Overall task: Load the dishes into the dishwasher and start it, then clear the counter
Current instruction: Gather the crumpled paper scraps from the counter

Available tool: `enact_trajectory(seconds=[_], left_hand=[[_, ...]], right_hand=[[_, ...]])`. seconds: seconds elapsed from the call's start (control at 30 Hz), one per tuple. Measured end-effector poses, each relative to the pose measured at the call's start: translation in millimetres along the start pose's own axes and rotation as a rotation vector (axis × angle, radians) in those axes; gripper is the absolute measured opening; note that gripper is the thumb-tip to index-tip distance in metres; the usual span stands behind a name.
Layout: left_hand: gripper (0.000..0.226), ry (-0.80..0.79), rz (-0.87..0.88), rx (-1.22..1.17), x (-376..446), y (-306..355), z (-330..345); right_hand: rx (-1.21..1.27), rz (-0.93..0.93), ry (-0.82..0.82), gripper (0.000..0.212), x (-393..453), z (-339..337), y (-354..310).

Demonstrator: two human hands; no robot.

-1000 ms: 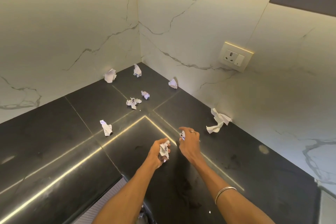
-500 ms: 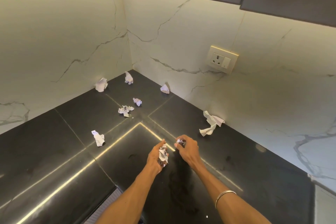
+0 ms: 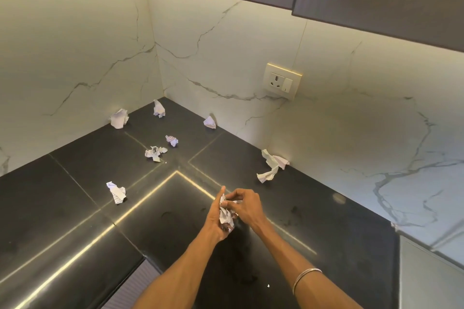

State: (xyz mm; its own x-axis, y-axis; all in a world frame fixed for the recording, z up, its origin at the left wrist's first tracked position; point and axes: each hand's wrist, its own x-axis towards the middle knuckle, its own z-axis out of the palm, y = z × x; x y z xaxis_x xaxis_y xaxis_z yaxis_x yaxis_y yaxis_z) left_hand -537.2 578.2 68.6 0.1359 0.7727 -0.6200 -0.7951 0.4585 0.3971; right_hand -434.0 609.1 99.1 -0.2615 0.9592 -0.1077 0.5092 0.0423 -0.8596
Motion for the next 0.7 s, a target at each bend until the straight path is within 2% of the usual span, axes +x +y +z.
enact_trajectory(seconds=[0.2,0.37,0.47,0.53,0.6,0.63,0.7], left_hand=[[0.072,-0.041,0.027,-0.002,7,-2,18],[0.029,-0.021,0.028,0.105,26,6,30],[0.014,-0.053,0.027,0.128,44,17,42],[0.012,-0.073,0.0,0.111,54,27,54],[0.013,-0.076,-0.013,0.098,66,33,62],[0.014,-0.069,-0.021,0.096,71,34,64],[0.011,-0.036,-0.043,0.078,76,32,62]], right_hand=[[-0.07,-0.035,0.061,0.013,8,-22,2],[-0.036,-0.013,0.029,0.012,23,-41,9],[0.003,-0.015,-0.016,0.01,41,-55,14],[-0.024,-0.022,0.071,0.009,56,-65,20],[-0.075,-0.004,0.248,0.011,73,-74,31],[-0.11,0.01,0.315,0.016,83,-78,39],[-0.18,0.082,0.317,0.046,101,-87,53]])
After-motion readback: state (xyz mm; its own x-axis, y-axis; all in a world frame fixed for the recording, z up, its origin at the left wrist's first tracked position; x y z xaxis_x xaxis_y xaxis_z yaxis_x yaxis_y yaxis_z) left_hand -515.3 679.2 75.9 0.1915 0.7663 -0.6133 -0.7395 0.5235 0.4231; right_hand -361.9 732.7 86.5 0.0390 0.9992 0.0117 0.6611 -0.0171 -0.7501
